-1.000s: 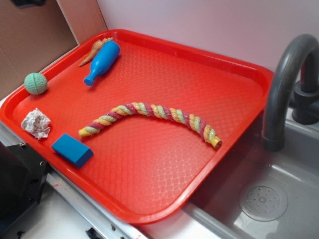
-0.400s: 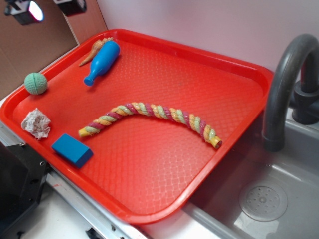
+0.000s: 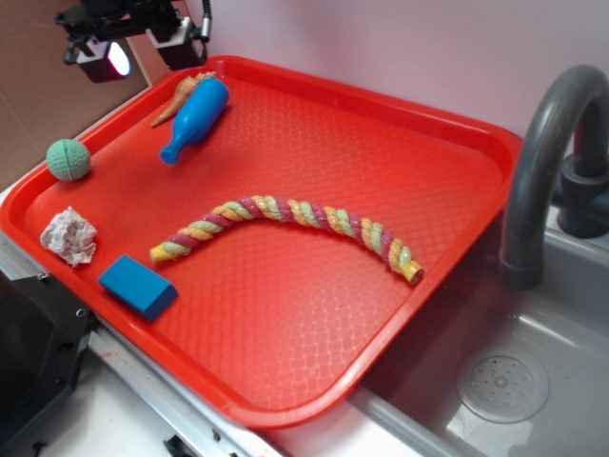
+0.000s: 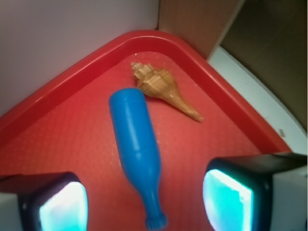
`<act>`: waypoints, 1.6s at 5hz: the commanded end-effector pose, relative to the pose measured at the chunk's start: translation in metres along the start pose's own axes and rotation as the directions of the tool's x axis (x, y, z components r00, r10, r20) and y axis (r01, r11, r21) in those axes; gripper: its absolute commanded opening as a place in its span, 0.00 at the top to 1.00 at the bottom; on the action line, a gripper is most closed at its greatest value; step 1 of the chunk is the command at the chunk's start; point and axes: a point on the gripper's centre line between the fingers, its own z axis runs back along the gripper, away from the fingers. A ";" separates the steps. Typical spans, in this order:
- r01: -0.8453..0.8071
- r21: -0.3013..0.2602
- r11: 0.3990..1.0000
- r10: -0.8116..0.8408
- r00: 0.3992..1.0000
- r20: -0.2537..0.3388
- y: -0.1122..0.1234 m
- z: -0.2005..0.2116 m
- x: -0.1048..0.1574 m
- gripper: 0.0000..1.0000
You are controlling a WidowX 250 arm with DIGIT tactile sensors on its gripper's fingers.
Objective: Grab the blue bottle.
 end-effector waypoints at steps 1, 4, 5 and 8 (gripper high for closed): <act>0.028 0.057 0.998 -0.028 1.000 -0.007 -0.002 -0.045 0.015 0.00; 0.079 0.004 0.997 -0.079 0.994 -0.077 -0.006 -0.066 0.005 1.00; 0.061 0.006 0.998 -0.061 0.995 -0.073 -0.004 -0.047 0.007 1.00; 0.310 -0.147 0.939 -0.322 0.945 -0.064 -0.043 0.113 -0.044 1.00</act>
